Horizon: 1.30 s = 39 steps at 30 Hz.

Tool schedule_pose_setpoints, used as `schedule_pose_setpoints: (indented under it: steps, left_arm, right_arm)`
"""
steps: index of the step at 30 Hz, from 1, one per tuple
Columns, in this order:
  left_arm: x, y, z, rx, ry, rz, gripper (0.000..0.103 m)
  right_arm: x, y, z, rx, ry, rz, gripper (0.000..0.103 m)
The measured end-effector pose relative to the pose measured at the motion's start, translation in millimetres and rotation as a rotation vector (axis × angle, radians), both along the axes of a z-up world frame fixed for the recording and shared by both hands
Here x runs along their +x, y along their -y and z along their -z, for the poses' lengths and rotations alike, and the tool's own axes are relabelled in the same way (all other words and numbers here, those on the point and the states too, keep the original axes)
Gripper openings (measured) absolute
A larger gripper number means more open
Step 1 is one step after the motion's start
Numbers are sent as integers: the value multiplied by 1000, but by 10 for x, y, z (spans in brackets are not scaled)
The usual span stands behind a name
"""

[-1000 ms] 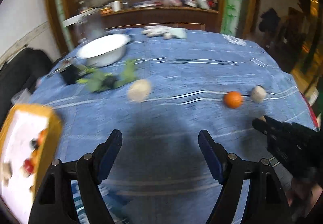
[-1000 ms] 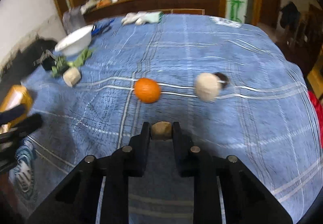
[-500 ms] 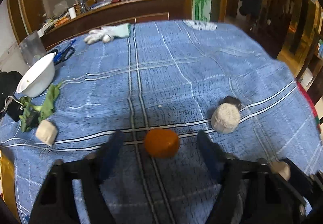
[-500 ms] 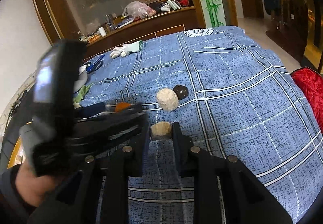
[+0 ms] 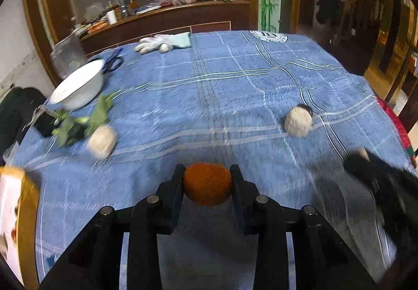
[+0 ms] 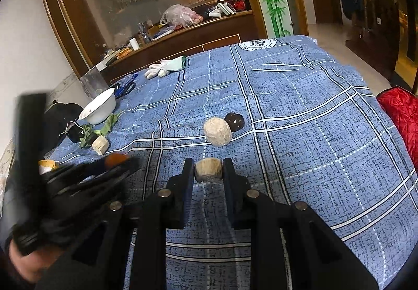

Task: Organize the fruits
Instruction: 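Grasp a small tan cork disc with the right tool while the left tool grasps an orange, then carry the cork disc in the right tool toward the tray while the left tool carries the orange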

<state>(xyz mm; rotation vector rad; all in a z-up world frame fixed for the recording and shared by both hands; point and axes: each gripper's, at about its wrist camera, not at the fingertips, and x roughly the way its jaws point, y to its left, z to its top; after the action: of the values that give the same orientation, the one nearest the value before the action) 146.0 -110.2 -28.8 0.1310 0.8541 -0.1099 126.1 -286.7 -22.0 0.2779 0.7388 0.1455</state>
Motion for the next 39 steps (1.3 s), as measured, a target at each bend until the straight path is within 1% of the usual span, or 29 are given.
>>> schedule_pose_setpoints:
  steps: [4, 10, 13, 19, 22, 27, 31, 39]
  left_arm:
    - [-414, -288, -51, -14, 14, -25, 34]
    - [-797, -647, -59, -58, 15, -61, 33]
    - [-869, -771, -64, -62, 22, -73, 33]
    - [-1020, -1042, -87, -91, 44, -109, 33]
    - [-1101, -1122, -46, -95, 47, -112, 33]
    - [-1145, -1206, 17, -98, 39, -121, 33]
    - [-1160, -1249, 0, -86, 52, -142, 33]
    - [-1169, -1260, 8, -78, 48, -156, 33]
  right_arm:
    - [-19, -52, -17, -32, 7, -3, 23]
    - [-8, -170, -38, -124, 13, 18, 23]
    - [-60, -302, -88, -153, 11, 3, 23]
    - [-407, -729, -197, -180, 40, -72, 23]
    - [-583, -899, -190, -168, 49, -96, 23]
    - [-721, -1131, -107, -162, 36, -125, 23]
    - [-768, -1231, -57, -169, 26, -148, 23]
    - [-775, -1269, -54, -164, 30, -162, 23]
